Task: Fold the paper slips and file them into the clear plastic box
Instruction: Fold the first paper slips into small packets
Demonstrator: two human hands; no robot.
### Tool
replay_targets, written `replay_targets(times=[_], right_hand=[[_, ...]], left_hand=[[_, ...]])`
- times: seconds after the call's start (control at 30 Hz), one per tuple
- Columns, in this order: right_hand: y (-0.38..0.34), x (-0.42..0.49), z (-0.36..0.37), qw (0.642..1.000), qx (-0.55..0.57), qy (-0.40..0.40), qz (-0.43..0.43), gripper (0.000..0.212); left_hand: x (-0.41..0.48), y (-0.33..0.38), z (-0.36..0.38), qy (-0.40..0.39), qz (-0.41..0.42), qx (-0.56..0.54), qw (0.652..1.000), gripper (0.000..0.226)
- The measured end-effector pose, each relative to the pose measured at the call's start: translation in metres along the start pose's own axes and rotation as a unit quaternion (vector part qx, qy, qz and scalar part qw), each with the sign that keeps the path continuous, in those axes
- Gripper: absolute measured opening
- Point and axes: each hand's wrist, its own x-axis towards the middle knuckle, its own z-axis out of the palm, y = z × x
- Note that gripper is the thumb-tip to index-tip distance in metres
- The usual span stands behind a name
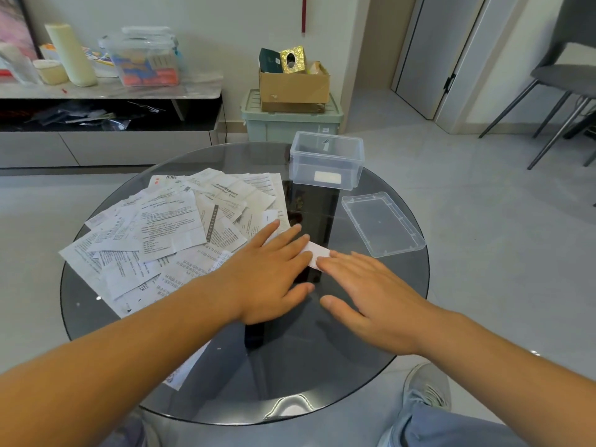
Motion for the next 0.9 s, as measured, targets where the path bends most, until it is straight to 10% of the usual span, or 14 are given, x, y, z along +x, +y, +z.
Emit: replay_targets(times=[0.5,0.9], right_hand=[[0.022,0.050,-0.017,0.997,-0.074,0.019,0.025,0.056],[-0.010,0.056,-0.020,0.987,-0.011,0.155,0.028,0.056]], left_hand=[[-0.029,-0.050,-0.020,0.127,-0.193,-0.152,0.961,0.043],[-0.071,-0.081,-0.025,0.049,-0.155,-0.230,0.960,0.034]])
